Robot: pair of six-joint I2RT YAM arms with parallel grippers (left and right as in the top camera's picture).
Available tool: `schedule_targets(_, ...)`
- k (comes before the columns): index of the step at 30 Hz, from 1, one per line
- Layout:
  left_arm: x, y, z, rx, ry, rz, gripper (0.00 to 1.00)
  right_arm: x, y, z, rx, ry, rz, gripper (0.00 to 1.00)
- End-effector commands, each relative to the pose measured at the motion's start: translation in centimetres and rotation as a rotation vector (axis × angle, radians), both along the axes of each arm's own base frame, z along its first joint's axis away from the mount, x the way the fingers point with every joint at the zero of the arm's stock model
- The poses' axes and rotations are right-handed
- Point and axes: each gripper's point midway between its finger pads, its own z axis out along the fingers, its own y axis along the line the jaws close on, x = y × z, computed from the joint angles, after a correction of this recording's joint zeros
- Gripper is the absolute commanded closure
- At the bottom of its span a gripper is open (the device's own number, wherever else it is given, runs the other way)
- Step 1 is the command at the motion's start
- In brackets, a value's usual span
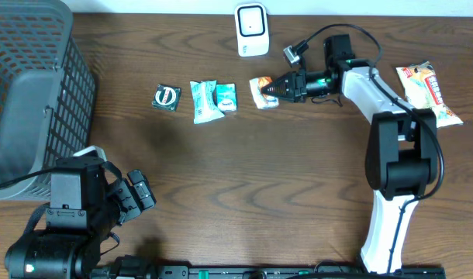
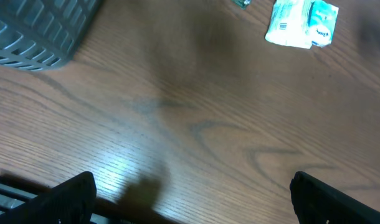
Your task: Scan the item barcode
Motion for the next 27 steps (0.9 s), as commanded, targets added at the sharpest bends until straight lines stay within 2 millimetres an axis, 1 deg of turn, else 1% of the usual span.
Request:
schedule_targets(1, 0.0, 0.1, 0.0, 0.002, 0.002, 0.005, 0.02, 0.3, -3.2, -5.8, -0.450, 0.035, -0.115, 0.99)
schedule_targets(2, 0.0, 0.1, 0.0, 0.002, 0.002, 0.005, 0.03, 0.0, -4.1, -7.1, -0.547, 0.053, -0.126, 0.99)
schedule_targets(4, 0.0, 0.1, 0.0, 0.002, 0.002, 0.005, 0.02, -0.8, -5.8, -9.1, -0.722, 0.077, -0.132, 0.99)
schedule_targets(7, 0.0, 0.1, 0.0, 0.002, 0.002, 0.005, 0.02, -1.7, -6.9, -10.4, -0.868, 0.084, -0.124, 0.97)
schedule_targets(8, 0.0, 0.1, 0.0, 0.002, 0.002, 0.005, 0.02, -1.8, -7.3, -10.8, -0.918, 0.078, -0.121, 0.93)
schedule_targets(9, 0.0, 0.1, 0.0, 0.002, 0.002, 0.005, 0.02, -1.9, -7.4, -10.9, -0.934, 0.075, -0.121, 0.85)
schedule_targets(10, 0.0, 0.1, 0.0, 0.002, 0.002, 0.005, 0.02, -1.9, -7.4, -10.9, -0.939, 0.073, -0.119, 0.75)
schedule_targets(11, 0.0, 0.1, 0.0, 0.002, 0.002, 0.005, 0.02, -1.9, -7.4, -10.9, -0.940, 0.077, -0.123, 0.63)
schedule_targets(12, 0.0, 0.1, 0.0, 0.002, 0.002, 0.005, 0.02, -1.9, -7.4, -10.9, -0.940, 0.088, -0.132, 0.60)
schedule_targets(15, 0.0, 0.1, 0.0, 0.002, 0.002, 0.005, 0.02, -1.9, -7.2, -10.4, -0.927, 0.116, -0.153, 0.60)
schedule_targets(17, 0.0, 0.1, 0.0, 0.002, 0.002, 0.005, 0.02, -1.9, -6.8, -9.6, -0.900, 0.118, -0.149, 0.59)
schedule_targets(21, 0.0, 0.1, 0.0, 0.002, 0.002, 0.005, 0.02, -2.3, -6.0, -7.3, -0.847, 0.126, -0.137, 0.54)
schedule_targets(24, 0.0, 0.1, 0.0, 0.002, 0.002, 0.005, 0.02, -2.8, -5.9, -5.5, -0.849, 0.139, -0.126, 0.52)
schedule_targets(27, 0.0, 0.1, 0.0, 0.002, 0.002, 0.005, 0.02, -3.7, -5.6, -4.2, -0.855, 0.150, -0.109, 0.51)
